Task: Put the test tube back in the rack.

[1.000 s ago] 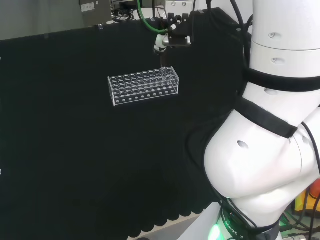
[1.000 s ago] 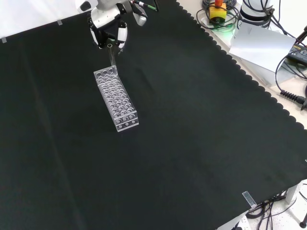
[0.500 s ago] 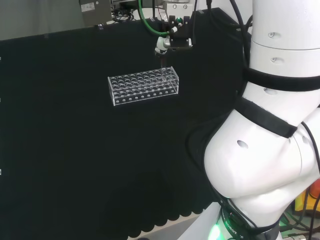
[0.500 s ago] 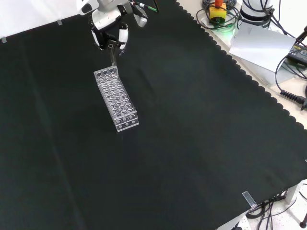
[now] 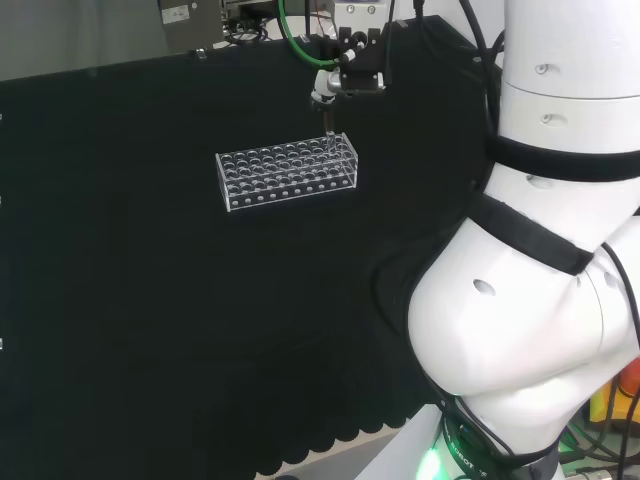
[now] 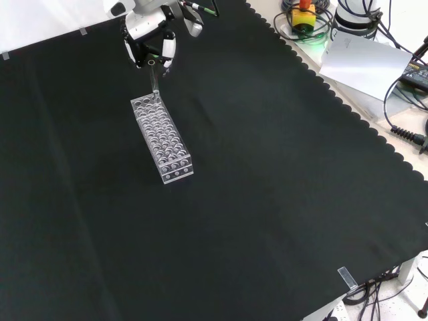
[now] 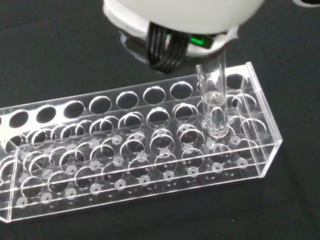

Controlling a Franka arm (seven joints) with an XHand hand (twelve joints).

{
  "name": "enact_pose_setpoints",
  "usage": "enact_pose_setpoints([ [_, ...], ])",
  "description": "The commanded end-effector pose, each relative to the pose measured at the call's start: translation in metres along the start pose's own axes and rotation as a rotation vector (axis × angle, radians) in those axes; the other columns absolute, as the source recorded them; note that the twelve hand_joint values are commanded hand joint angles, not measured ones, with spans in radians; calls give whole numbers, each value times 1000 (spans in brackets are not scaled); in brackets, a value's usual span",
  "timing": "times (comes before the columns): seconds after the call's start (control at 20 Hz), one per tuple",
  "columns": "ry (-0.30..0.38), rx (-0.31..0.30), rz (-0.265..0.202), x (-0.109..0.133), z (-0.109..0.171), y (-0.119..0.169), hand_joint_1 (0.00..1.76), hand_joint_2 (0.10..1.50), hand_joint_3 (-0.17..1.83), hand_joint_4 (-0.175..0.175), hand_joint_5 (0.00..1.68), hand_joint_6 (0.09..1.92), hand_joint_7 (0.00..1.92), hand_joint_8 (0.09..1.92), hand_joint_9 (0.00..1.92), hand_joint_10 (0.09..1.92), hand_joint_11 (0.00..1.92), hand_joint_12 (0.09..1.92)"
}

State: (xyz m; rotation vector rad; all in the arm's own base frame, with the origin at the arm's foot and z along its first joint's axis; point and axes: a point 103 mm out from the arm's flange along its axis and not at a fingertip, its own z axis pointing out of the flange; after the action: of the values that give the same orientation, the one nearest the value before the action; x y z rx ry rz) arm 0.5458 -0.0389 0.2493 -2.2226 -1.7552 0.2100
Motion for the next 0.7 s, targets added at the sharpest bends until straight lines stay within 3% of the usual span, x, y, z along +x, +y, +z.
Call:
enact_pose_setpoints([
  [0.05,-6,-2,-1,0,-4,3,1331,694,548,-175,1432,87,1388,690,1594,629,1289,861],
  [0.7,2,9,-1,-3,2,0,1331,694,547,-175,1432,87,1388,690,1594,631,1289,862],
])
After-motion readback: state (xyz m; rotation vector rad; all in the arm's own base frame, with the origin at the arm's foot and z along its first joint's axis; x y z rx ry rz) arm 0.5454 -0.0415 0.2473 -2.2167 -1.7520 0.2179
